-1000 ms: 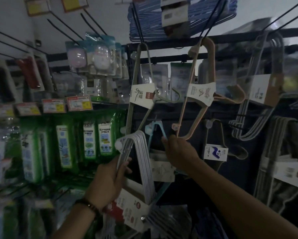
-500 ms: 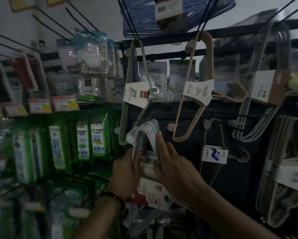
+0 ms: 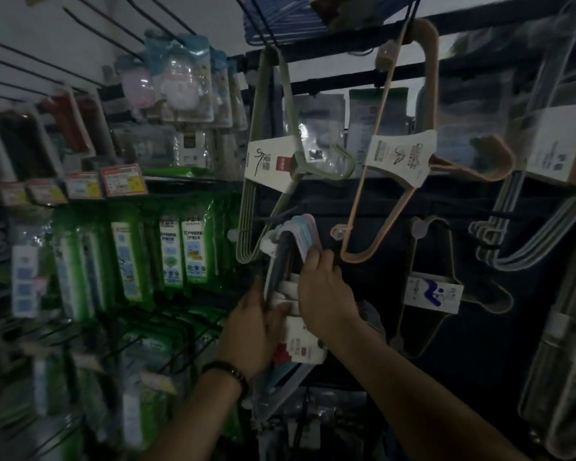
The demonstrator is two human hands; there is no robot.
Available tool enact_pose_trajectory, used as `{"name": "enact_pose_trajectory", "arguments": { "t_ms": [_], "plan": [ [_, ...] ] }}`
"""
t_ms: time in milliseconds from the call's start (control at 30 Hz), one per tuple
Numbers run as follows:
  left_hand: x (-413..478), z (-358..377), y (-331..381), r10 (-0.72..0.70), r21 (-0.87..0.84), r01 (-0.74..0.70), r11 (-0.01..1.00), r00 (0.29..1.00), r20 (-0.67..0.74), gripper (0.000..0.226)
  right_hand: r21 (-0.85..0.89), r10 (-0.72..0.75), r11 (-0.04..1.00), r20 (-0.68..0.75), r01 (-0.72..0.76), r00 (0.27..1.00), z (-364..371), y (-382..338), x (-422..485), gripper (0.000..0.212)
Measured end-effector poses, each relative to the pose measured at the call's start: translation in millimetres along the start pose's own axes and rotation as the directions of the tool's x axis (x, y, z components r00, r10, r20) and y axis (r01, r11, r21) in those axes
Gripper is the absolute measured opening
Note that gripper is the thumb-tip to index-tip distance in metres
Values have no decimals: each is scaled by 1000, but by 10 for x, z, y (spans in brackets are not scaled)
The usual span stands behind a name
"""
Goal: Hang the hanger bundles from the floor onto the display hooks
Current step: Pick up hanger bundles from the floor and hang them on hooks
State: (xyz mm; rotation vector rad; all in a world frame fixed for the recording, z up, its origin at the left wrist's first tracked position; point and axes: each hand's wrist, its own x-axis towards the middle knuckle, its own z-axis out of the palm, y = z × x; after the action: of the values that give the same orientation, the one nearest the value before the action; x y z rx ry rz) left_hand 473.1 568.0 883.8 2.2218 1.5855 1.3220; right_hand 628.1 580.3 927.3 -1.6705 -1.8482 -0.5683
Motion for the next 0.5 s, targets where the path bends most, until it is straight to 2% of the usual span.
{"name": "enact_pose_trajectory", "arguments": {
  "t_ms": [100,200,267,300,333,367,433,467,500],
  "plan": [
    [-411,27,-101,-103,55,105,993,994,-32,76,70,25,997,-24,-23,999,15,-74,-61,72],
    [-836,-28,-174,-112,134,122,983,990,-80,47,269,84,962,-127,-48,988,47,-194,-300,77],
    [-1204,-127,-261,-142,145,151,978,987,-71,14,449,105,892,-318,52,942,71,-353,-595,64],
    [-1432,-189,-353,-188,157,191,969,982,-38,12,524,92,841,-386,136,918,69,-473,-783,52],
    [-1693,-253,-459,-256,169,252,953,967,3,23,592,41,773,-405,228,913,62,-610,-988,39],
    [-1999,-310,-584,-338,165,324,932,939,67,31,649,-42,699,-382,300,923,74,-754,-1211,29],
    [-2656,-484,-744,-477,220,440,870,864,161,33,734,-263,585,-230,345,937,179,-1059,-1670,20],
    [-2990,-624,-805,-528,272,474,838,830,181,34,756,-391,564,-109,331,914,231,-1243,-1923,21],
    [-3295,-753,-841,-604,324,532,782,774,189,39,766,-507,565,30,306,862,298,-1438,-2185,22]
  ]
}}
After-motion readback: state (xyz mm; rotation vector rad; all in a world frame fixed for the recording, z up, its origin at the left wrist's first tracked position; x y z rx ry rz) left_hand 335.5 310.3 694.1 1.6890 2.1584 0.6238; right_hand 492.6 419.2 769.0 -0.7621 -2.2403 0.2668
